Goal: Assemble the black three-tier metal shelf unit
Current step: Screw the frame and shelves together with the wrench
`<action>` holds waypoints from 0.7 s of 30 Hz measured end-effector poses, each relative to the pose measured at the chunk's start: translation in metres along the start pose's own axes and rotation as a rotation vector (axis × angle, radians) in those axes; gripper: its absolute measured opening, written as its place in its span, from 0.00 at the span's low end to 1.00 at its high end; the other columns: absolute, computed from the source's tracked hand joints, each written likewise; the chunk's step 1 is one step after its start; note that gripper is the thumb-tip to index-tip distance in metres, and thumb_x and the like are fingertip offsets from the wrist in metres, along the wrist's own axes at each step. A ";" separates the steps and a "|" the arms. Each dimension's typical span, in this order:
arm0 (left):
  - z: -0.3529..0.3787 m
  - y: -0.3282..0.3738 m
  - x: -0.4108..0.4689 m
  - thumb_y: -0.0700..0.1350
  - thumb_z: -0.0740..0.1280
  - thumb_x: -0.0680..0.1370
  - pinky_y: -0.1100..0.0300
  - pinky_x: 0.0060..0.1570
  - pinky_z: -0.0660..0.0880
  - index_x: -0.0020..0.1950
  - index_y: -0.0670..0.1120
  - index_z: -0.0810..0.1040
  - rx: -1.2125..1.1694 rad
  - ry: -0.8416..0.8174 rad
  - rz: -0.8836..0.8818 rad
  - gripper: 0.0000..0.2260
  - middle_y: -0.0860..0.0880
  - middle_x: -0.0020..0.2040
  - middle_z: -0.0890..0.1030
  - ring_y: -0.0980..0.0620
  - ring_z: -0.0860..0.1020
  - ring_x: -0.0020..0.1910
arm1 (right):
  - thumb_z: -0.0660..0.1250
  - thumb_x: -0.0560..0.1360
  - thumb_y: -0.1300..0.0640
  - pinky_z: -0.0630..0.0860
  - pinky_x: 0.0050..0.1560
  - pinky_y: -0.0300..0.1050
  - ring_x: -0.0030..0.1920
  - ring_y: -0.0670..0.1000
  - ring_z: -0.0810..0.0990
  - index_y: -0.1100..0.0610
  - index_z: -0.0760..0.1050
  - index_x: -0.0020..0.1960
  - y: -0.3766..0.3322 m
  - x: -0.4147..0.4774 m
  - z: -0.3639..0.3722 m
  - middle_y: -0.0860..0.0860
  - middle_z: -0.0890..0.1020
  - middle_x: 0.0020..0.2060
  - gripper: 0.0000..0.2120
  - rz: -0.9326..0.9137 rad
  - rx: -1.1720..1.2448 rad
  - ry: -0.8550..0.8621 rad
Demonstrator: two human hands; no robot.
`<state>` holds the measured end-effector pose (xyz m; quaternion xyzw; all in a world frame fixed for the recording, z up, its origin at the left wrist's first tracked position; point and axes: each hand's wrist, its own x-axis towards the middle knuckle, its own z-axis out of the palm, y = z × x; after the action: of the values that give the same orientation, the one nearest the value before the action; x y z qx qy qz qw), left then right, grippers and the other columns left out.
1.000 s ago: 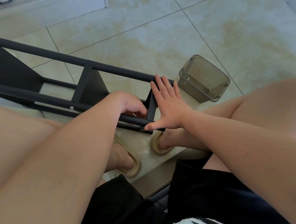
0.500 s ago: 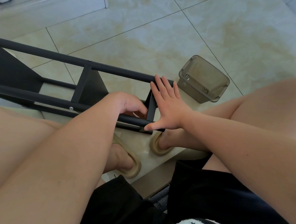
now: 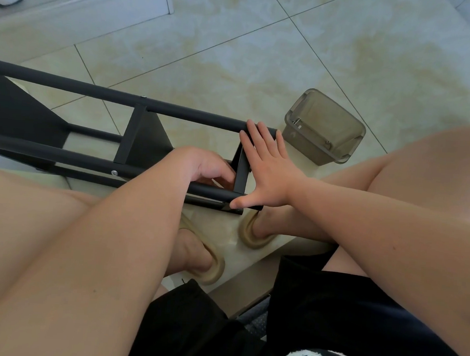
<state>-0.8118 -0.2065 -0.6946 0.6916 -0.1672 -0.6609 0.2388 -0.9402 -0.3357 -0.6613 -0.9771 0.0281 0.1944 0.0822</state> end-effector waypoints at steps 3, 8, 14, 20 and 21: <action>0.001 0.002 -0.001 0.41 0.69 0.76 0.61 0.43 0.74 0.59 0.40 0.83 0.059 0.017 -0.020 0.13 0.50 0.39 0.85 0.53 0.81 0.38 | 0.60 0.60 0.18 0.32 0.78 0.61 0.79 0.56 0.28 0.60 0.34 0.81 0.000 0.000 0.000 0.56 0.32 0.80 0.69 0.003 0.002 0.001; 0.000 0.003 -0.002 0.34 0.66 0.76 0.61 0.41 0.75 0.53 0.41 0.83 -0.002 -0.021 -0.011 0.09 0.48 0.38 0.84 0.52 0.81 0.37 | 0.62 0.62 0.18 0.32 0.78 0.61 0.79 0.57 0.29 0.60 0.35 0.81 0.002 0.001 0.002 0.56 0.32 0.80 0.69 -0.005 -0.002 0.008; -0.001 0.000 0.001 0.37 0.67 0.76 0.57 0.54 0.77 0.56 0.42 0.83 0.003 0.011 -0.014 0.10 0.46 0.48 0.85 0.50 0.82 0.46 | 0.54 0.58 0.16 0.32 0.78 0.61 0.79 0.57 0.28 0.60 0.34 0.81 0.001 0.002 0.002 0.57 0.32 0.80 0.70 0.001 -0.006 -0.002; 0.000 0.000 0.001 0.42 0.72 0.73 0.54 0.52 0.74 0.53 0.40 0.85 0.098 0.018 -0.029 0.10 0.48 0.39 0.84 0.49 0.79 0.42 | 0.52 0.57 0.16 0.32 0.78 0.61 0.79 0.57 0.29 0.60 0.35 0.82 0.002 0.003 0.003 0.57 0.33 0.80 0.70 -0.002 0.002 0.007; 0.000 0.001 0.000 0.42 0.72 0.73 0.55 0.50 0.73 0.52 0.40 0.85 0.099 0.018 -0.028 0.10 0.49 0.37 0.84 0.49 0.79 0.40 | 0.52 0.57 0.16 0.32 0.78 0.61 0.79 0.57 0.29 0.60 0.35 0.82 0.002 0.003 0.003 0.57 0.33 0.80 0.70 -0.001 0.004 0.007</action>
<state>-0.8114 -0.2072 -0.6944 0.7109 -0.1878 -0.6487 0.1962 -0.9391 -0.3371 -0.6654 -0.9776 0.0280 0.1909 0.0840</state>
